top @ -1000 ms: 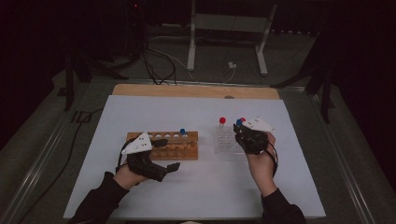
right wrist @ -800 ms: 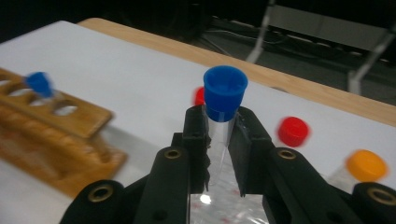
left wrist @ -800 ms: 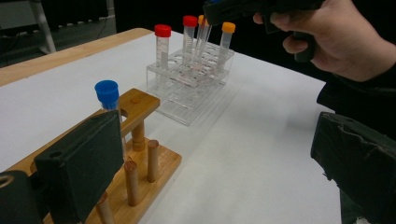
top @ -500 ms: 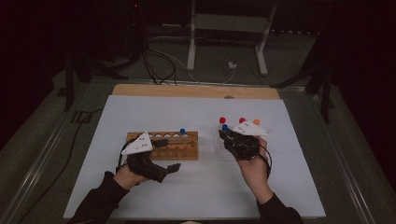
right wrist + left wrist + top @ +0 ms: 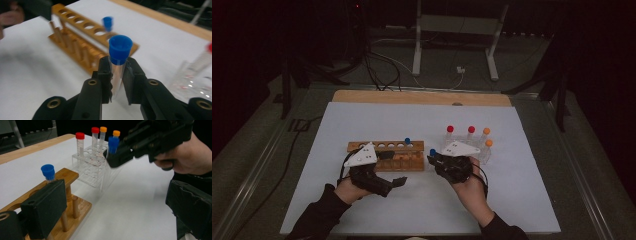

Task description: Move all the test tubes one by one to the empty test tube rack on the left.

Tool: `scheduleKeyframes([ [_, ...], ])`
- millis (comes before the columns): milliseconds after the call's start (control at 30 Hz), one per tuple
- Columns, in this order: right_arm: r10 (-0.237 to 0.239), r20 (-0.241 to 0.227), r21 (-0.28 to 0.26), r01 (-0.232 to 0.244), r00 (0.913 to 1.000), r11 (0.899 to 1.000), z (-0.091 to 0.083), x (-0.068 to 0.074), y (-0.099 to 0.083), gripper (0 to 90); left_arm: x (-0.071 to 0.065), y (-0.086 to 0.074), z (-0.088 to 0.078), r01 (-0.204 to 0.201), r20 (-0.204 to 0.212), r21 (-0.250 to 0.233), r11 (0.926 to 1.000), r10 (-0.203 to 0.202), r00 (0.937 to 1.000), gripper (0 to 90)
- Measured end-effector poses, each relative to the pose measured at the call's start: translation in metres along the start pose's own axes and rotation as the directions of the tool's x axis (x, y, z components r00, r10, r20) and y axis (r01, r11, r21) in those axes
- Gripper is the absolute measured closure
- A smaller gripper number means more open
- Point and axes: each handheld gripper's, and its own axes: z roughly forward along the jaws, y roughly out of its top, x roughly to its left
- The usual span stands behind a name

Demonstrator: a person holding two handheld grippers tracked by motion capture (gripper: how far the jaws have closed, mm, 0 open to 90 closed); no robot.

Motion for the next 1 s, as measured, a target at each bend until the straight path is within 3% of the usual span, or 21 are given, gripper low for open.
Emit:
scheduleKeyframes([
  [267, -0.058, -0.108, 0.035, 0.062, 0.9925, 0.997, 0.01, 0.02, -0.004, 76.5, -0.002, 0.001, 0.003, -0.001, 0.009, 0.006, 1.0, 0.001, 1.0, 7.7],
  [567, -0.102, -0.174, 0.041, 0.11, 0.9795, 0.993, 0.013, 0.035, -0.004, 76.5, -0.003, 0.004, 0.008, -0.015, 0.041, -0.014, 0.9998, 0.015, 0.999, 29.7],
  [867, -0.121, -0.189, 0.033, 0.129, 0.9744, 0.991, 0.012, 0.04, -0.003, 76.4, -0.005, 0.006, 0.022, -0.029, 0.063, -0.003, 0.9996, 0.029, 0.9976, 54.4],
  [1000, -0.12, -0.187, 0.033, 0.129, 0.975, 0.991, 0.012, 0.04, -0.003, 76.4, -0.005, 0.006, 0.026, -0.042, 0.051, 0.007, 0.9991, 0.041, 0.9979, 62.9],
])
